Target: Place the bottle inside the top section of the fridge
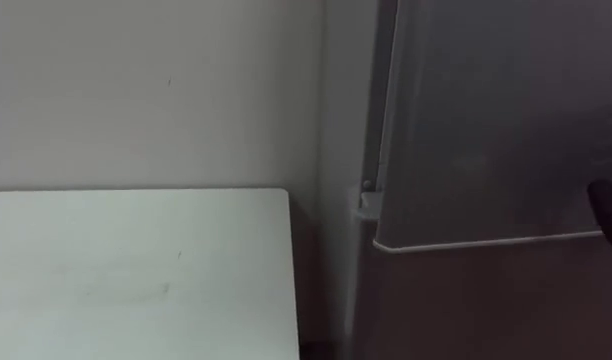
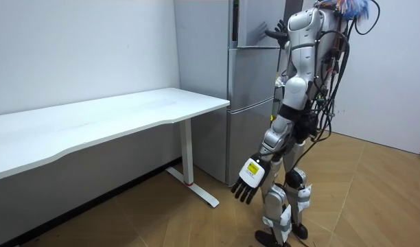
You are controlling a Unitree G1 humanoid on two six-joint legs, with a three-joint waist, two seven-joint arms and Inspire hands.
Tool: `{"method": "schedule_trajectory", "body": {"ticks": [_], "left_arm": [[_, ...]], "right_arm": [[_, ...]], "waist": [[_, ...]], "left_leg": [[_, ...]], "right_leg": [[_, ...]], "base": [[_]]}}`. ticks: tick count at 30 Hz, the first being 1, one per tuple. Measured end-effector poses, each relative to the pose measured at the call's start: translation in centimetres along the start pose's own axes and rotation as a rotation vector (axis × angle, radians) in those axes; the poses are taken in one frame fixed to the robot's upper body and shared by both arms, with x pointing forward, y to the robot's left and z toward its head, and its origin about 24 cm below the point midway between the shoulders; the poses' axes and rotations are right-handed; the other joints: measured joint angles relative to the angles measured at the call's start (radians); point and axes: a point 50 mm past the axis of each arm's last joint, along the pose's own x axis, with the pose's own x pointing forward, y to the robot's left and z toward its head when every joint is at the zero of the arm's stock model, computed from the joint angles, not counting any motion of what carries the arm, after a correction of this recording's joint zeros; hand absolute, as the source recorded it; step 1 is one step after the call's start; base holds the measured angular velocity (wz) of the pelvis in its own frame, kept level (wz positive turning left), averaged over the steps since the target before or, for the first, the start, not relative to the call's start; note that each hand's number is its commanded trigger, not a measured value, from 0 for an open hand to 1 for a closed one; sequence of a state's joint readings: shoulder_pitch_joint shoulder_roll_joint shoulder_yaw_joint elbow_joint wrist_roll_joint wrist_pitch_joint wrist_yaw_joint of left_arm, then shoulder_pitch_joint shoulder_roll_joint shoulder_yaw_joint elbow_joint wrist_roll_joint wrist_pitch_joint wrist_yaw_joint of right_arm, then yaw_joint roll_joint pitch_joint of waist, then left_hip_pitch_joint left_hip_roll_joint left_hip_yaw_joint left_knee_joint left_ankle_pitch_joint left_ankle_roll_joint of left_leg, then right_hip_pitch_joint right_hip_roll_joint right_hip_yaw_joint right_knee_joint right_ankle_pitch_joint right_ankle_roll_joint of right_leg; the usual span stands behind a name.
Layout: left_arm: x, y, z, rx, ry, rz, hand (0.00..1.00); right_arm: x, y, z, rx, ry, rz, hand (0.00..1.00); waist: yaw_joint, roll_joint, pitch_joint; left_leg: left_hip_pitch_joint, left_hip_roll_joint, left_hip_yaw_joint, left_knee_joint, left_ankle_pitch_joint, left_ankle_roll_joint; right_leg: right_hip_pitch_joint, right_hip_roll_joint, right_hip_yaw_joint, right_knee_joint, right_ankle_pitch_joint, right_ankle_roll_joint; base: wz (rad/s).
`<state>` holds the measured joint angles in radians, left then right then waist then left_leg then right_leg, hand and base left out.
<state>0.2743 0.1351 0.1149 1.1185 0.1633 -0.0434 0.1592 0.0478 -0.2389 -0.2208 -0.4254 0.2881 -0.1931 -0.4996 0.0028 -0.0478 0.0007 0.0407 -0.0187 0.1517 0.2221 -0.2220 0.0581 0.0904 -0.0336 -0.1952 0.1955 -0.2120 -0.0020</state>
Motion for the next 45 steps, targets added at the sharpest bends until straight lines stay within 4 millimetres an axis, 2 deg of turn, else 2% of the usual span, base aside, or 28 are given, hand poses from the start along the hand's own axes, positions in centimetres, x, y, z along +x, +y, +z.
{"method": "schedule_trajectory", "body": {"ticks": [3,6,18,19,23,29,30,34,37,45], "left_arm": [[0.1,0.0,0.3,0.000,-0.008,-0.009,0.00],[0.1,-0.1,0.5,0.001,-0.014,-0.014,0.00],[0.2,0.1,0.7,0.018,-0.026,-0.040,0.00],[0.2,0.1,0.7,0.025,-0.025,-0.050,0.00],[0.2,0.1,0.5,0.038,-0.015,-0.065,0.00],[0.2,0.1,0.6,0.049,-0.013,-0.087,0.00],[0.2,0.0,0.5,0.051,-0.009,-0.094,0.00],[0.3,-0.1,1.1,0.107,-0.023,-0.103,0.00],[0.4,-0.1,1.6,0.125,-0.041,-0.102,0.00],[0.4,0.1,2.3,0.153,-0.069,-0.091,0.00]], "right_arm": [[-0.2,0.9,0.9,0.011,-0.041,0.046,0.00],[-0.8,2.2,1.2,-0.004,-0.065,0.115,0.00],[-0.8,2.4,1.2,-0.014,-0.069,0.133,0.00],[-0.9,2.5,1.1,-0.027,-0.074,0.138,0.00],[-1.1,2.9,1.1,-0.081,-0.096,0.161,0.00],[-1.3,3.3,1.0,-0.113,-0.109,0.182,0.00],[-1.3,3.5,1.0,-0.128,-0.114,0.190,0.00],[-1.1,3.7,0.4,-0.197,-0.128,0.204,0.00],[-0.7,3.8,0.0,-0.225,-0.133,0.199,0.00],[-0.3,3.5,-0.5,-0.294,-0.151,0.180,0.00]], "waist": [[0.009,-0.001,-0.0006],[0.008,0.001,-0.0054],[0.008,0.008,-0.0051],[0.009,0.013,-0.0029],[0.011,0.009,-0.0052],[0.034,0.008,-0.0044],[0.035,0.001,-0.0002],[0.041,0.000,0.0007],[0.059,-0.002,0.0013],[0.061,-0.004,0.0014]], "left_leg": [[-0.005,0.000,-0.004,0.000,0.000,0.000],[-0.012,0.000,-0.012,0.000,0.000,0.000],[-0.014,0.000,-0.022,-0.002,0.000,-0.001],[-0.015,0.000,-0.025,-0.001,0.000,-0.001],[-0.018,-0.001,-0.038,0.000,0.003,-0.005],[-0.018,0.004,-0.043,0.000,0.008,-0.012],[-0.019,0.005,-0.045,0.000,0.009,-0.014],[-0.019,0.005,-0.055,0.005,0.011,-0.016],[-0.021,0.002,-0.059,0.010,0.011,-0.016],[-0.031,-0.003,-0.074,0.019,0.012,-0.015]], "right_leg": [[0.001,0.000,-0.004,-0.008,0.000,0.000],[0.001,0.002,-0.010,-0.010,0.002,-0.002],[0.010,-0.001,-0.037,-0.007,0.003,-0.003],[0.012,-0.001,-0.046,-0.007,0.003,-0.003],[0.012,-0.001,-0.058,-0.006,0.003,-0.004],[0.013,-0.002,-0.065,-0.004,0.005,-0.007],[0.012,-0.003,-0.073,-0.003,0.005,-0.007],[0.019,-0.007,-0.110,-0.007,0.005,-0.007],[0.023,-0.009,-0.116,-0.011,0.002,-0.012],[0.021,-0.015,-0.138,-0.010,-0.003,-0.012]], "base": [[0.03],[0.07],[0.02],[0.06],[0.06],[0.01],[0.05],[0.06],[0.05],[0.06]]}}
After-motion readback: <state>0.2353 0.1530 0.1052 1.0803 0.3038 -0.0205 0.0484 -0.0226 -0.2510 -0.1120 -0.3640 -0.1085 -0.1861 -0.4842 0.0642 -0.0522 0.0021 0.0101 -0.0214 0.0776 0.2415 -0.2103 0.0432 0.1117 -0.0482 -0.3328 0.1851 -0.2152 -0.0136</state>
